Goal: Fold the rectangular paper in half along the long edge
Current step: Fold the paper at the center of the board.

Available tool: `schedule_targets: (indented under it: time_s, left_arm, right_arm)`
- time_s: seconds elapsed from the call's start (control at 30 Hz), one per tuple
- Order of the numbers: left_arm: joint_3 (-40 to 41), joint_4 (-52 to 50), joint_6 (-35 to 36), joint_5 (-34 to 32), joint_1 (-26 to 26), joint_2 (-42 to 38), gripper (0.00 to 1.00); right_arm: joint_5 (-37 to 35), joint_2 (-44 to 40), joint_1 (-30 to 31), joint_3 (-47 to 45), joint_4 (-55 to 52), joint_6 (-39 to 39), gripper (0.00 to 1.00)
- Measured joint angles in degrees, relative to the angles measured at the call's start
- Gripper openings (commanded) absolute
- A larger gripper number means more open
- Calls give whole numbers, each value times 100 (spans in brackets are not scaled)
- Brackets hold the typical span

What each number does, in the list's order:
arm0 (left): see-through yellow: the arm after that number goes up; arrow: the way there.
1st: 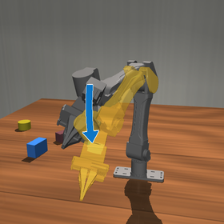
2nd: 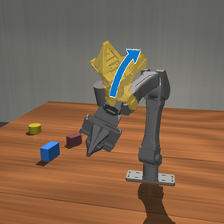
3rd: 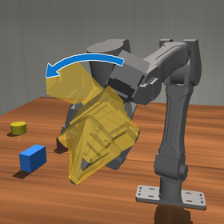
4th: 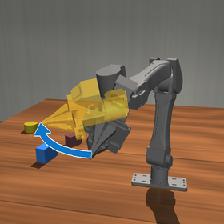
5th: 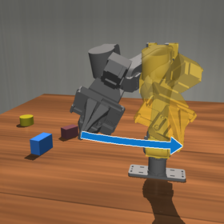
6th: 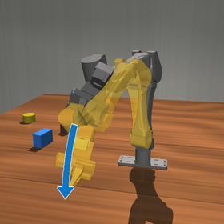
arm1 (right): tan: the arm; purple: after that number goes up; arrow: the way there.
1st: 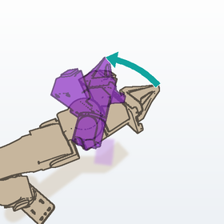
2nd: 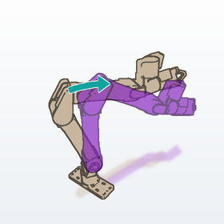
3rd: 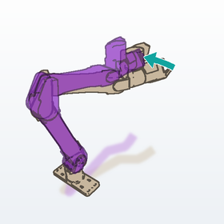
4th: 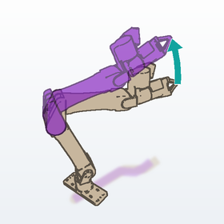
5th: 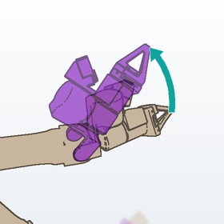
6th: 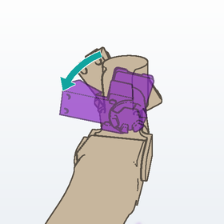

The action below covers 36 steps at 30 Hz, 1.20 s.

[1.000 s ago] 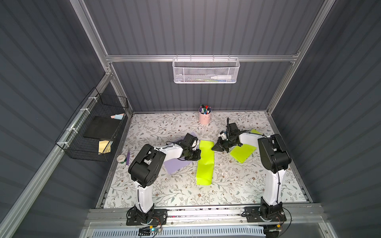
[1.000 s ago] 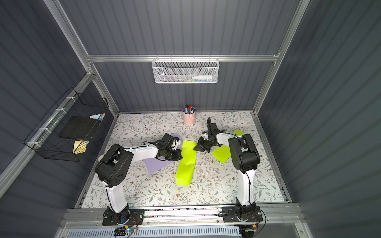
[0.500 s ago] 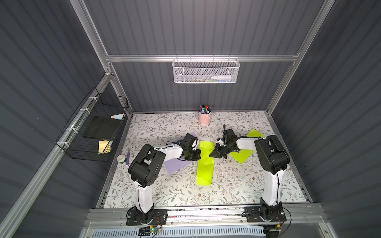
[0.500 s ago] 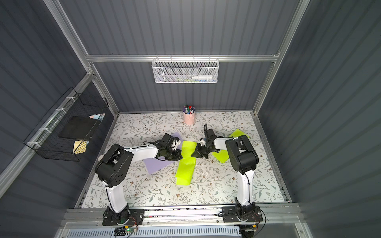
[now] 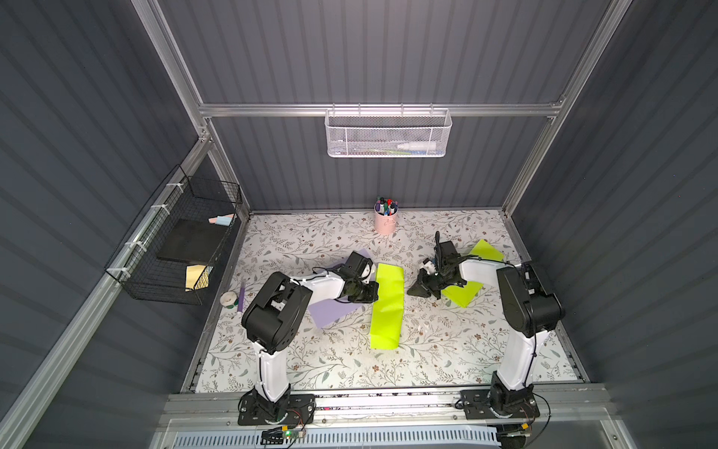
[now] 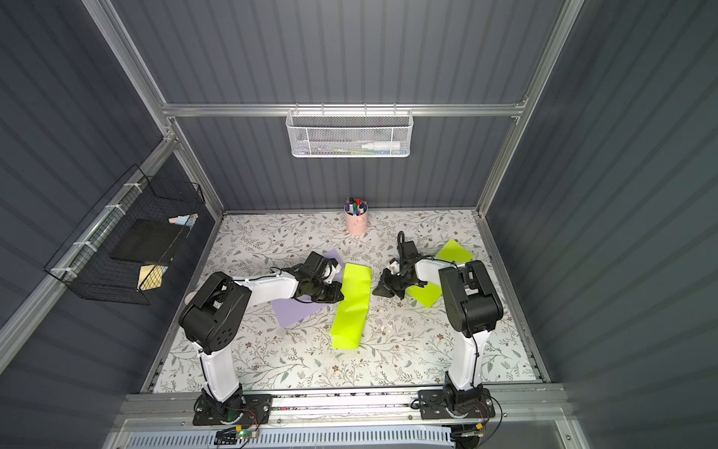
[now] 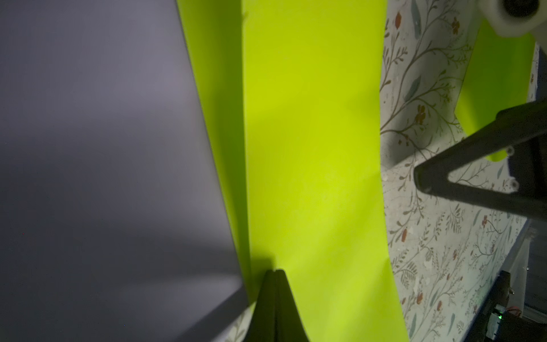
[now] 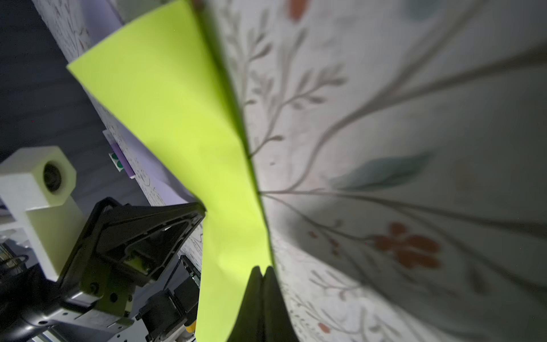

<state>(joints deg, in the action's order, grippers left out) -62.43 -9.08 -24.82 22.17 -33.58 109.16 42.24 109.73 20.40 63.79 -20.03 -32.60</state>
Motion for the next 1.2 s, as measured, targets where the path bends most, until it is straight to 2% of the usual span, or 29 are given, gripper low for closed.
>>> schedule_targets:
  time_s: [0.17,0.27,0.57,0.73,0.83,1.0,1.2]
  left_arm:
    - [0,0,0,0,0,0,0]
    - [2,2,0,0,0,0,0]
    - [9,17,0,4,0,0,0]
    - [15,22,0,17,-4,2,0]
    - [13,24,2,20,-4,2,0]
    - [15,24,2,24,-4,2,0]
    - [13,24,0,26,-4,2,0]
  right_arm:
    - [13,-28,828,114,131,-85,0]
    - [31,-28,1025,-142,308,-205,0]
    - [4,-411,874,-1259,728,-433,0]
    - [22,-1255,636,-2356,896,-520,0]
    - [-33,-1635,439,-2656,621,-518,0]
    - [-348,-1923,420,-2409,-61,-492,0]
    - [-420,-1574,1102,-1169,-225,-490,0]
